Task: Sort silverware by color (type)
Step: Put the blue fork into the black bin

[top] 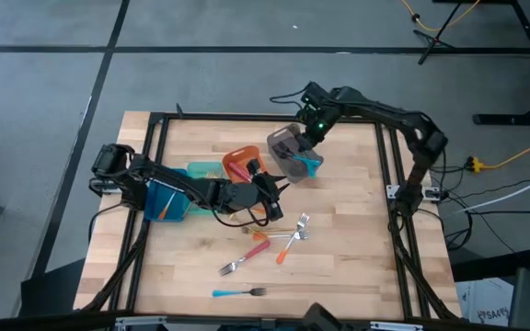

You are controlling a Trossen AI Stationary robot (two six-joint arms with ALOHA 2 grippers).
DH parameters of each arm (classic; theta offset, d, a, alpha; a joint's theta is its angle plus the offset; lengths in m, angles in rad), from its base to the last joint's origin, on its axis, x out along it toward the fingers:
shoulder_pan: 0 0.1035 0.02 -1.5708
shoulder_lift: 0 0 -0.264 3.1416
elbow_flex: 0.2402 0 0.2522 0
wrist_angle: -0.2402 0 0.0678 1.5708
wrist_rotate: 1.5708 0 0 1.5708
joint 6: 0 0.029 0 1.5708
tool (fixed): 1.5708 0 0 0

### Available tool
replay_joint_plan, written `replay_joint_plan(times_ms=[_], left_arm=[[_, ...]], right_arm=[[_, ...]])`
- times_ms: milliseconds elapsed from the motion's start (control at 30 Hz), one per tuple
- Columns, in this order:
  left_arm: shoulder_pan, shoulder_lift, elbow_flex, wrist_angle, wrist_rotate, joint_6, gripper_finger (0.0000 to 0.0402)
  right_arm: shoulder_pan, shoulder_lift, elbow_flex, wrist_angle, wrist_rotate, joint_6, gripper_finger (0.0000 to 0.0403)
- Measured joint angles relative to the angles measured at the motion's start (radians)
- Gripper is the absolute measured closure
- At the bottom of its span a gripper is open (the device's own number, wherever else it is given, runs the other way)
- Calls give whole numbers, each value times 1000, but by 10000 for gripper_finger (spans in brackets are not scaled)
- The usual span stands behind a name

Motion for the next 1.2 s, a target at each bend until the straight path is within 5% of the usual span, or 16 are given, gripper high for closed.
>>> replay_joint_plan(times_ms=[667, 867, 1200], left_arm=[[5, 0, 0, -31, 0, -42, 310], [5, 0, 0, -31, 0, -42, 310], [5, 0, 0, -32, 0, -47, 310]], right_arm=[[-12, 110, 2, -10, -7, -17, 403], [-12, 110, 109, -85, 3, -49, 403], [-11, 109, 256, -78, 269, -71, 403]])
